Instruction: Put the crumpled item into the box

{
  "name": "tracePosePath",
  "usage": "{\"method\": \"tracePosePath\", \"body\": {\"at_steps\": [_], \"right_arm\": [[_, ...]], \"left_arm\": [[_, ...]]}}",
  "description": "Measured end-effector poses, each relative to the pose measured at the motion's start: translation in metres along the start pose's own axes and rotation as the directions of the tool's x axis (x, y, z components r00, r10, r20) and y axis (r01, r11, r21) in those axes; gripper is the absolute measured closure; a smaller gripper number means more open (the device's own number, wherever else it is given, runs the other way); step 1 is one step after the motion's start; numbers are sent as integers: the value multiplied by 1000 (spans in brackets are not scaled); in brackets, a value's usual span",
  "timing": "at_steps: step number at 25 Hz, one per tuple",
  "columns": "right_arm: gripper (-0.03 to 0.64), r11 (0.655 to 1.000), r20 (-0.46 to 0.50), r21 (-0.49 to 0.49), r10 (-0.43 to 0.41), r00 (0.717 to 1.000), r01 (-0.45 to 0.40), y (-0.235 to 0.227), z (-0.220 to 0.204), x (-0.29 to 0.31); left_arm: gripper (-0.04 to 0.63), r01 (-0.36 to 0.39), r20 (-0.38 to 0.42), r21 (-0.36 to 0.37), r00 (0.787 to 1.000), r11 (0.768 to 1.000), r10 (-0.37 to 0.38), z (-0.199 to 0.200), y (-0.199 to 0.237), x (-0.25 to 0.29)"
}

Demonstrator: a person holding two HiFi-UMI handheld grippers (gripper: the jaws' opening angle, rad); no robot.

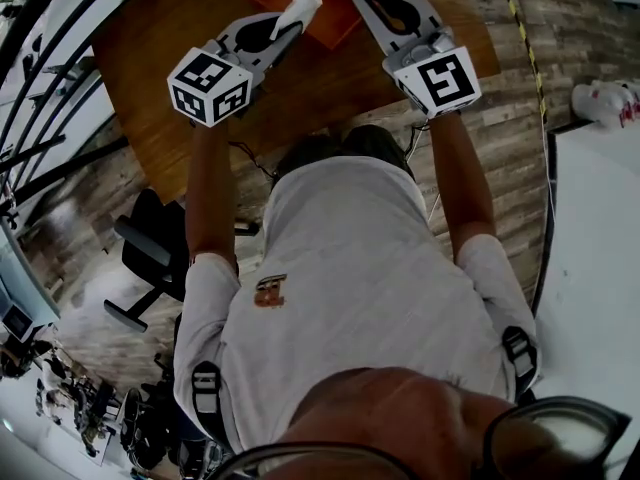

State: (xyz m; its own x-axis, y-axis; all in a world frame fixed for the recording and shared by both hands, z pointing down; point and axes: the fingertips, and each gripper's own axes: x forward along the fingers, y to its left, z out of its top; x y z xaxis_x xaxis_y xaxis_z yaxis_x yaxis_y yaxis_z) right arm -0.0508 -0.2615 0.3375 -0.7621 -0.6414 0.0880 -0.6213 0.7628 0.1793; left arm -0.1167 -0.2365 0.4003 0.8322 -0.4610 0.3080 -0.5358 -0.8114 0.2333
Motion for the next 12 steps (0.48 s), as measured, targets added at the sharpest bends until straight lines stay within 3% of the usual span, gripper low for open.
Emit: {"method": "tracePosePath", "body": {"at_steps": [5, 12], "right_arm": [[584, 1000, -34, -2, -20, 999, 20, -3, -8, 7], [584, 999, 10, -36, -13, 1000, 13, -22, -6, 16]], "left_arm": [[514, 71, -95, -6, 993, 997, -71, -9, 12, 10], [514, 87, -186, -33, 978, 996, -92, -16, 29, 33]]}}
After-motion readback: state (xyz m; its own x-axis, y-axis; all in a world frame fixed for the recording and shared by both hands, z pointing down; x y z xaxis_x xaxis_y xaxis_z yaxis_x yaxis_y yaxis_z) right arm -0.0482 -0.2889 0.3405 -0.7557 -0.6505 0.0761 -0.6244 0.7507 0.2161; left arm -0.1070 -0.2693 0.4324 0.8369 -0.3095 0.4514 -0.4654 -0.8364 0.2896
